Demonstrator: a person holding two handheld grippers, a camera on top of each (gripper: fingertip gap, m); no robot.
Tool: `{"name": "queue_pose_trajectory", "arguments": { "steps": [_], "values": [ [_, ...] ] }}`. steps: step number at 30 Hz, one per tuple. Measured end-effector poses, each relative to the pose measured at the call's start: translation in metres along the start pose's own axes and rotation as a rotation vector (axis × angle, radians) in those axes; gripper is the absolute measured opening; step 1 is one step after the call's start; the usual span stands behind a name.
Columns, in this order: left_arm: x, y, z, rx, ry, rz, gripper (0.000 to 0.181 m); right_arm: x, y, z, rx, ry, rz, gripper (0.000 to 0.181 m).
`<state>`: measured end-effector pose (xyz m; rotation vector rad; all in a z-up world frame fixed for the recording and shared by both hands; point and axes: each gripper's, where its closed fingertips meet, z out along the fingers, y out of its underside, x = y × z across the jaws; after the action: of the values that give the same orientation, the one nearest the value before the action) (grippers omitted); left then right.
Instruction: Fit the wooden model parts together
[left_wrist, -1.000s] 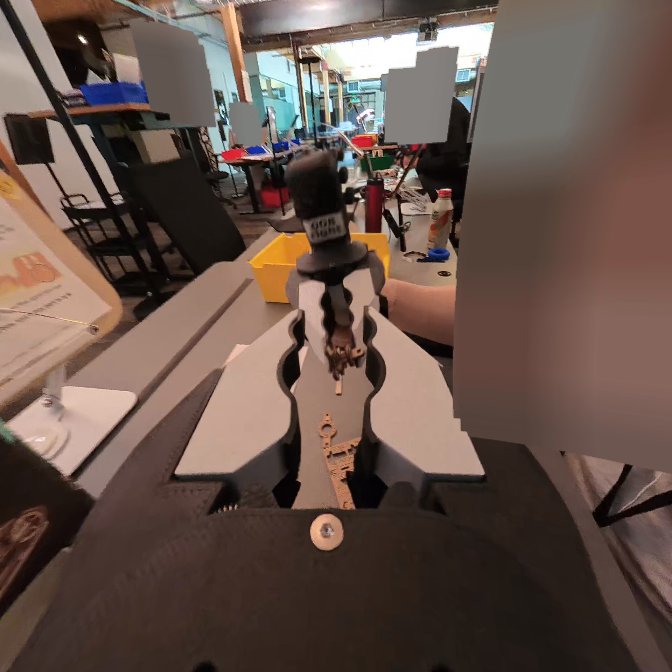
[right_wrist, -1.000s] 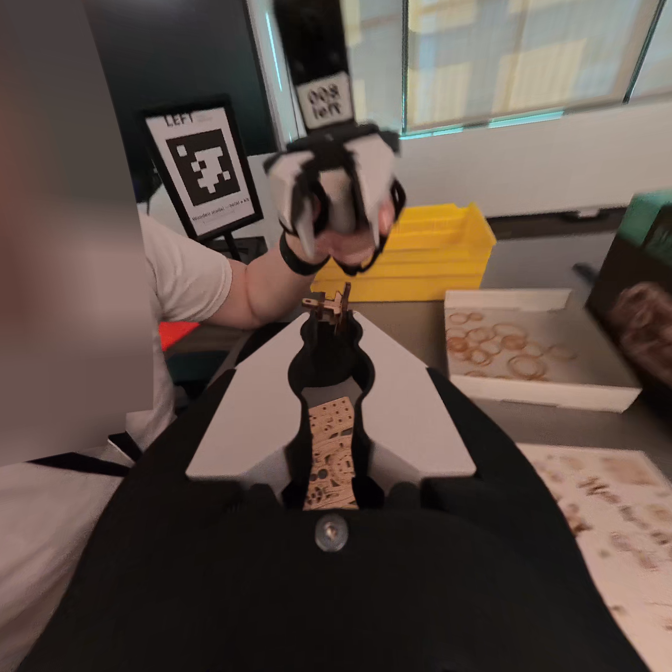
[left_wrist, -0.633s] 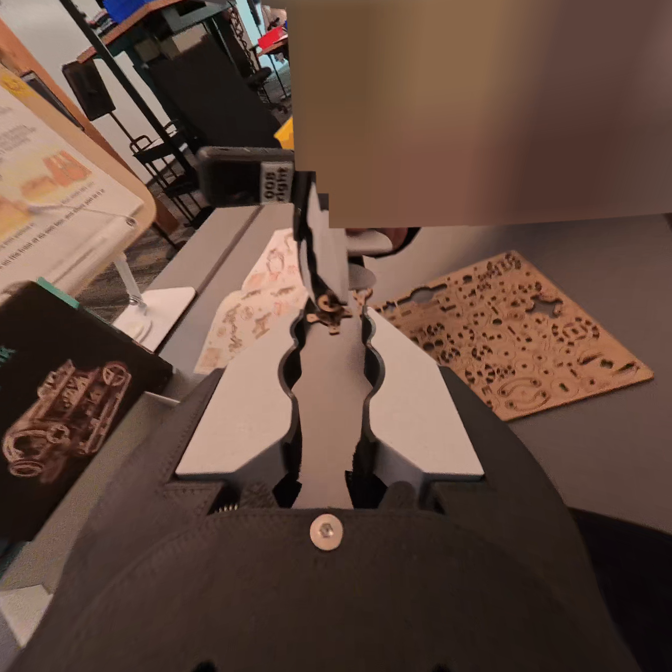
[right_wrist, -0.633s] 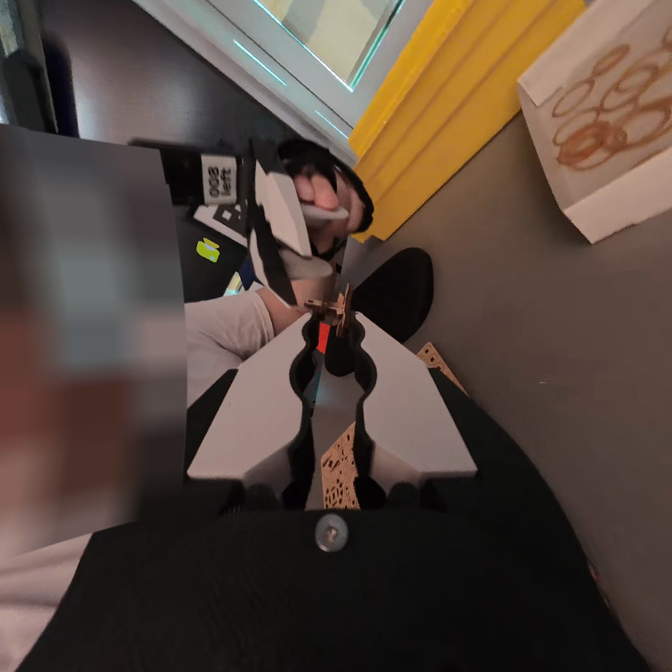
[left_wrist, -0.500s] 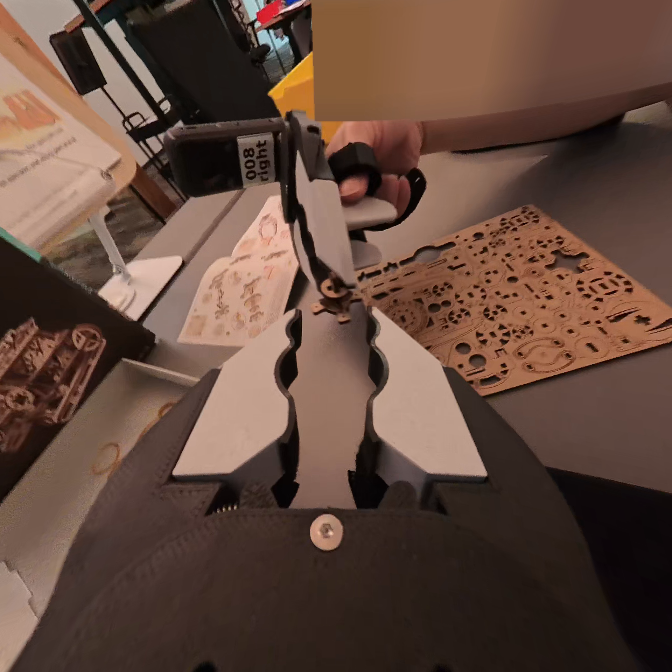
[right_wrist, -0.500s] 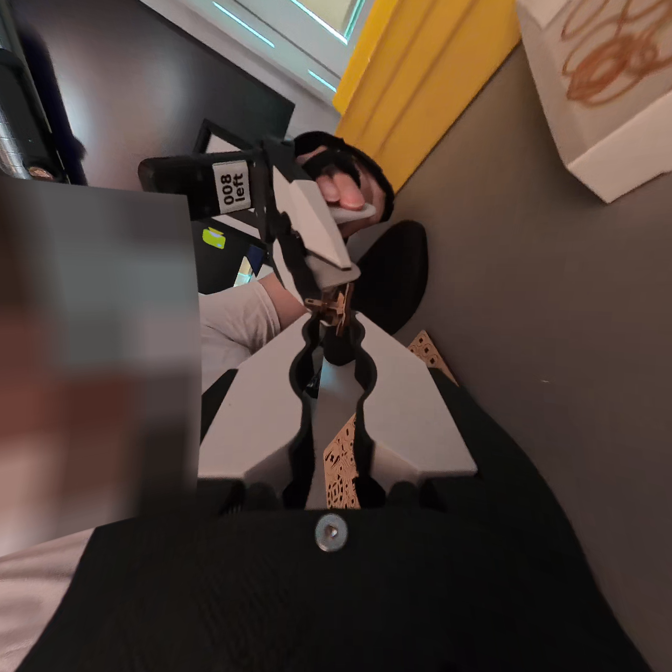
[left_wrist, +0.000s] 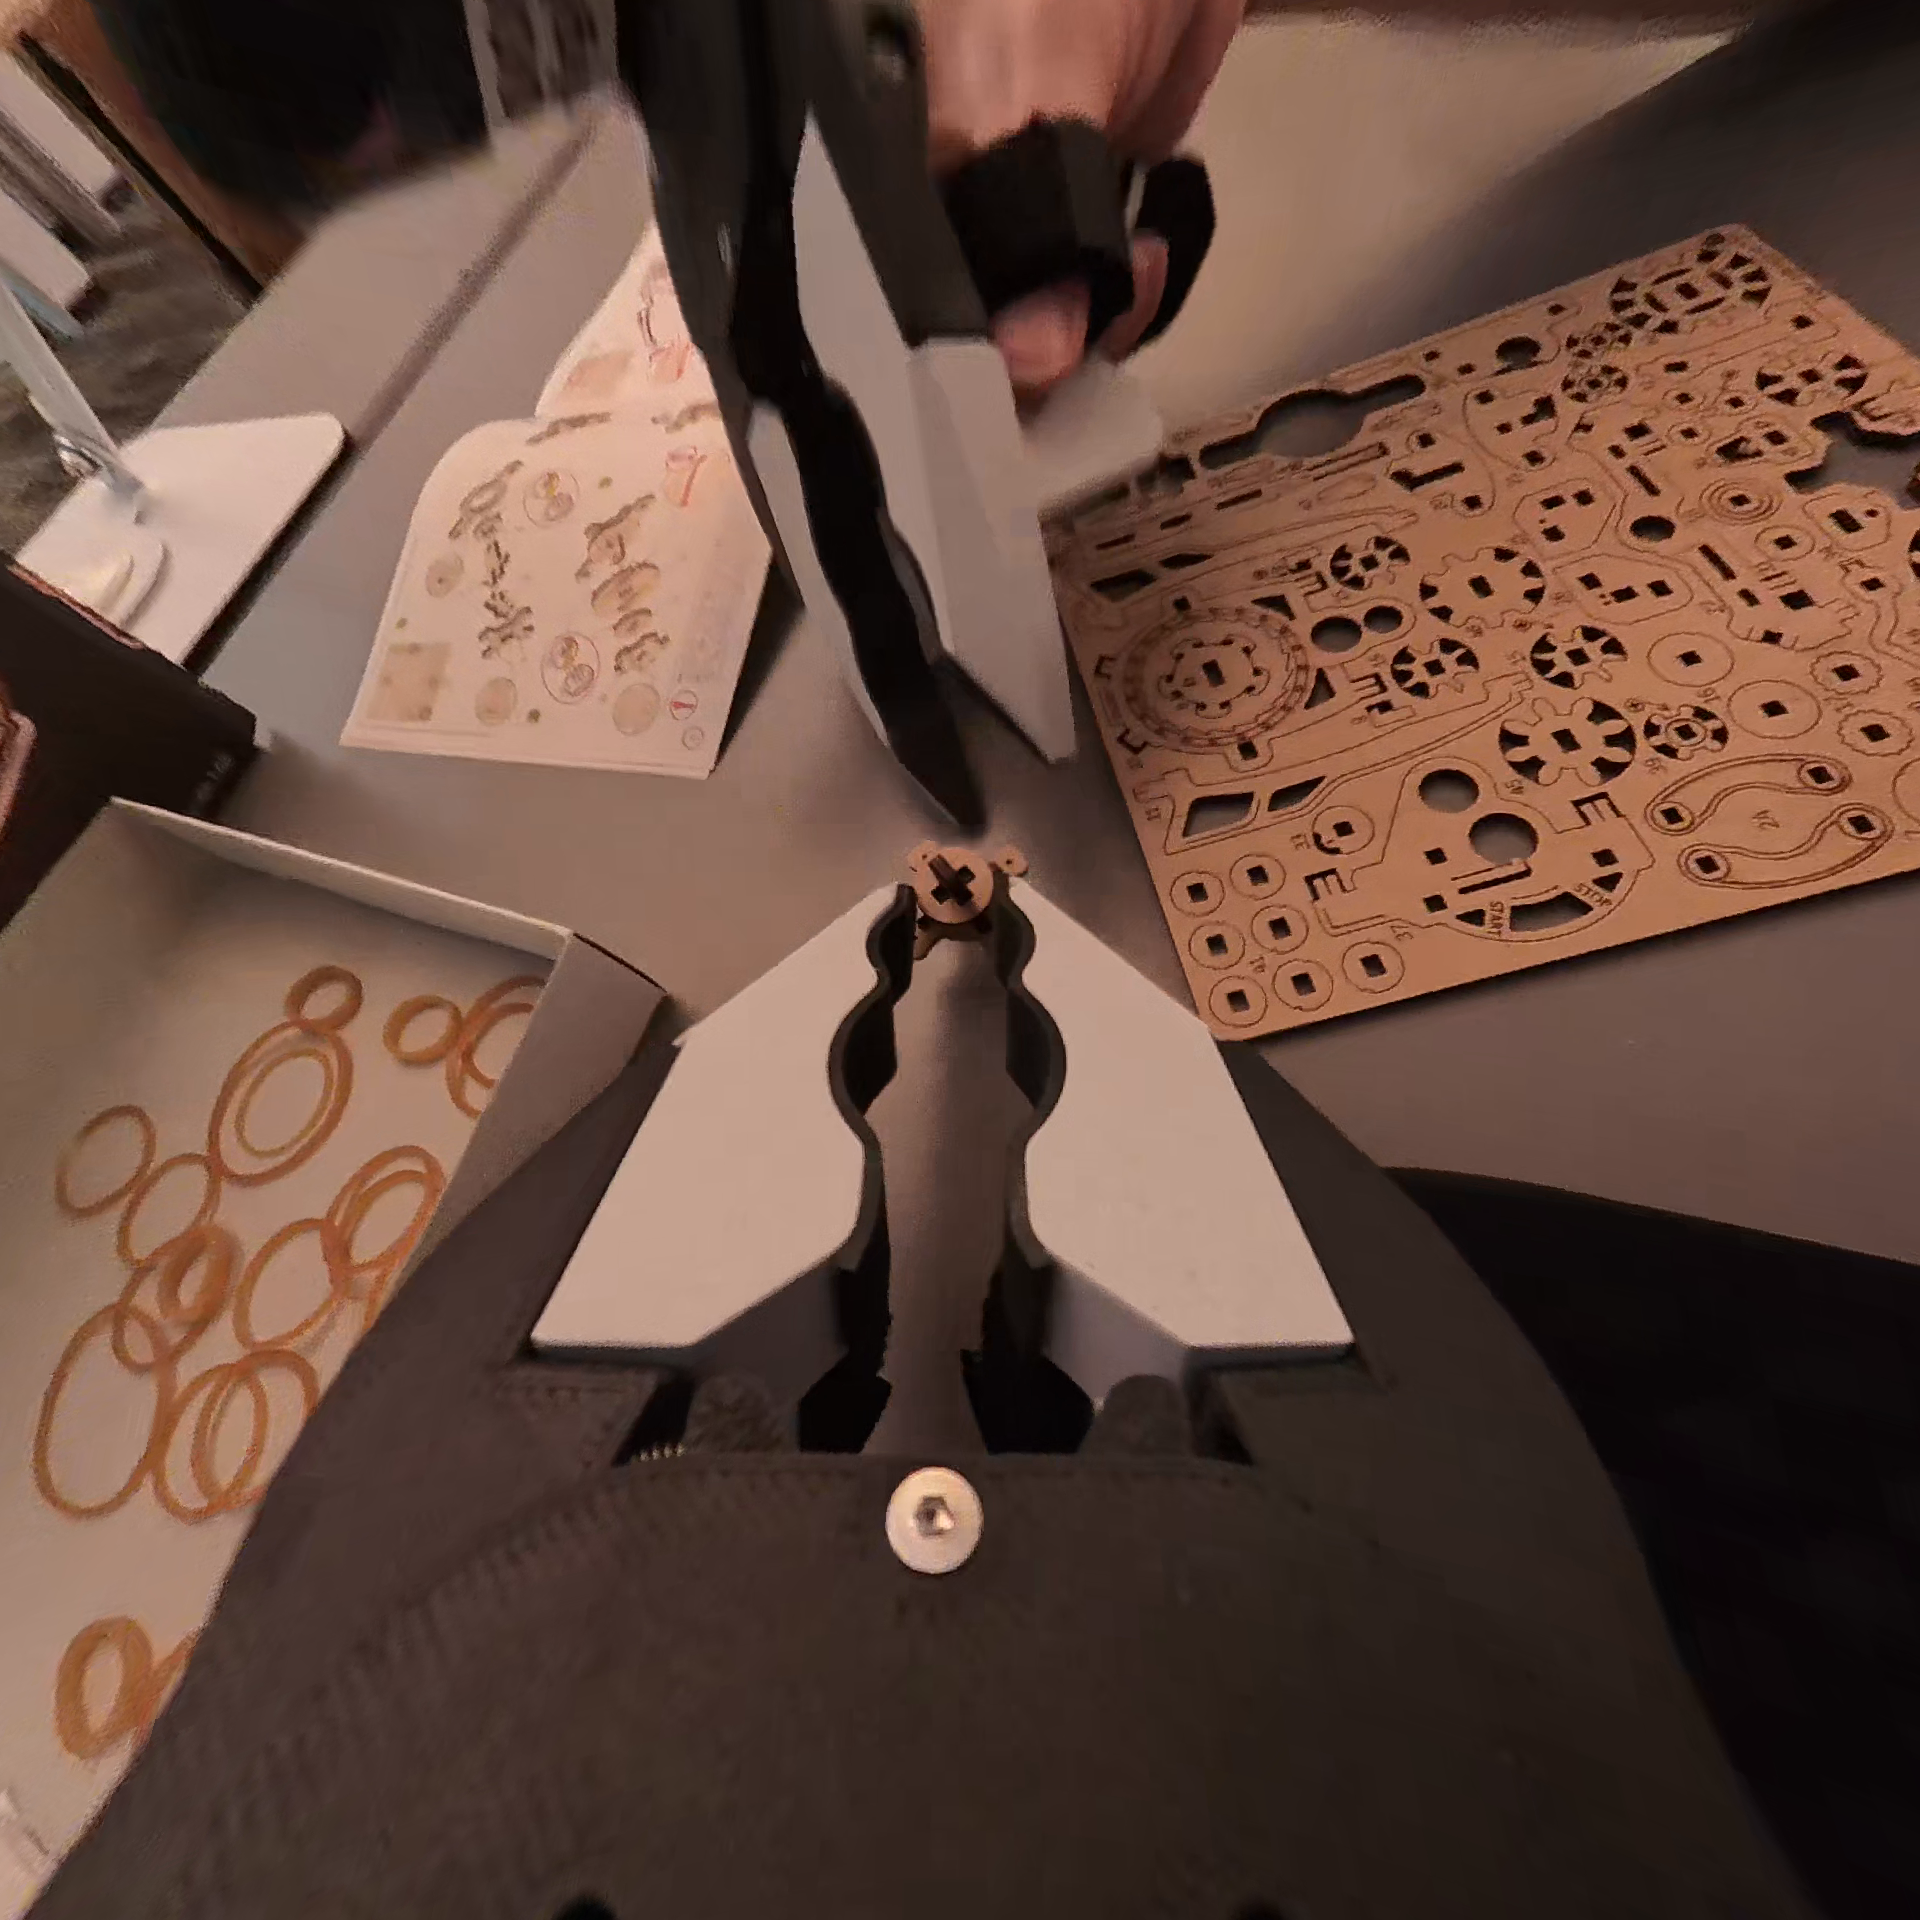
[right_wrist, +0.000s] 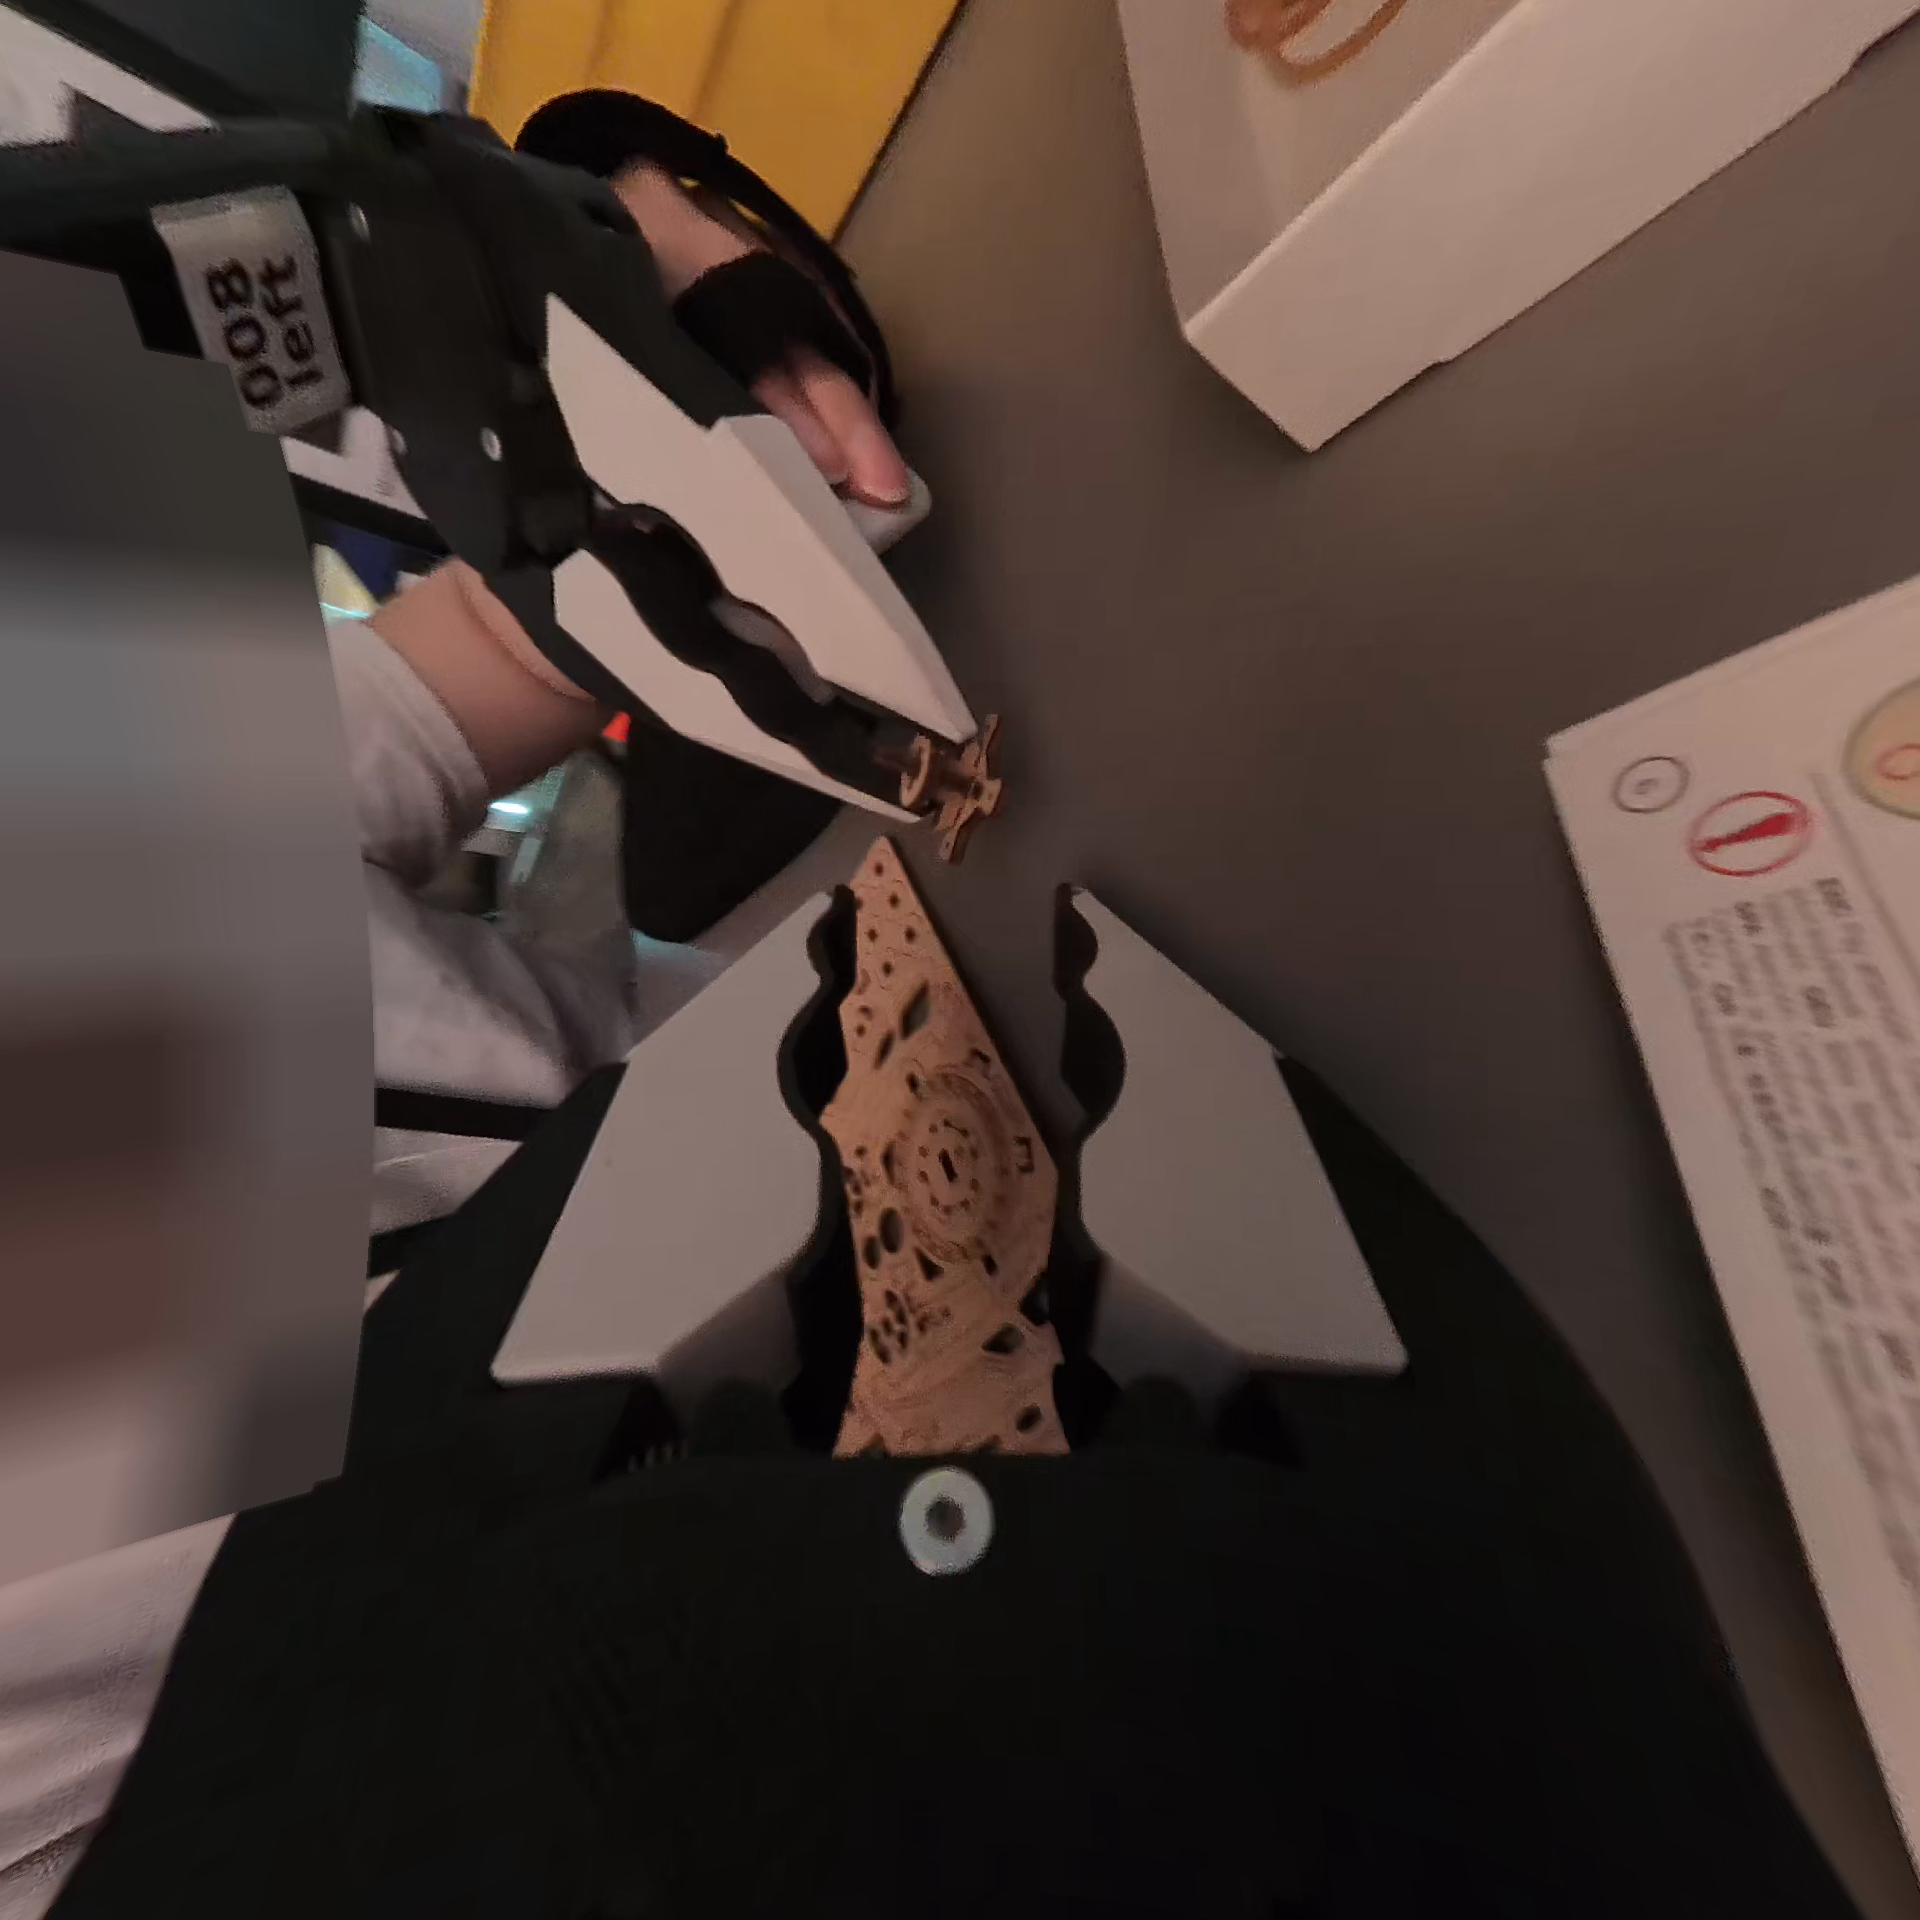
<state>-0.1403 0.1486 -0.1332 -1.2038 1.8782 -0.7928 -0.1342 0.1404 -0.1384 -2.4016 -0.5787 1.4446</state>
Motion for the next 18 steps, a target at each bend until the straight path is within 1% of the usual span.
{"name": "queue_pose_trajectory", "arguments": {
  "steps": [2,4,6,7,8,9,11,12,14,18],
  "values": [
    [0.001,0.005,0.002,-0.038,-0.001,0.003,0.013,0.007,-0.003,-0.01,0.025,0.116,-0.129,0.037],
    [0.003,0.012,0.005,-0.083,-0.003,0.028,0.019,-0.002,-0.017,-0.018,0.125,0.18,-0.363,0.033],
    [0.001,0.016,0.008,-0.128,-0.02,0.025,0.024,-0.019,-0.026,-0.02,0.222,0.199,-0.582,0.018],
    [-0.001,0.015,0.008,-0.122,-0.037,0.026,0.023,-0.022,-0.026,-0.018,0.227,0.212,-0.659,0.012],
    [-0.002,0.014,0.007,-0.114,-0.043,0.025,0.024,-0.018,-0.025,-0.015,0.199,0.253,-0.701,0.005],
    [-0.003,0.014,0.005,-0.107,-0.049,0.013,0.025,-0.011,-0.023,-0.013,0.163,0.302,-0.727,0.004],
    [-0.004,0.01,-0.001,-0.073,-0.047,-0.025,0.021,-0.008,-0.018,-0.007,0.123,0.322,-0.767,0.003],
    [-0.005,0.005,-0.005,-0.04,-0.053,-0.042,0.016,-0.006,-0.018,-0.005,0.121,0.331,-0.778,0.003],
    [-0.007,-0.001,-0.01,0.008,-0.056,-0.071,0.014,-0.007,-0.02,-0.001,0.129,0.335,-0.812,0.004],
    [-0.007,0.003,-0.007,-0.015,-0.046,-0.097,0.014,-0.004,-0.021,0.005,0.106,0.358,-0.858,0.007]
  ]
}}
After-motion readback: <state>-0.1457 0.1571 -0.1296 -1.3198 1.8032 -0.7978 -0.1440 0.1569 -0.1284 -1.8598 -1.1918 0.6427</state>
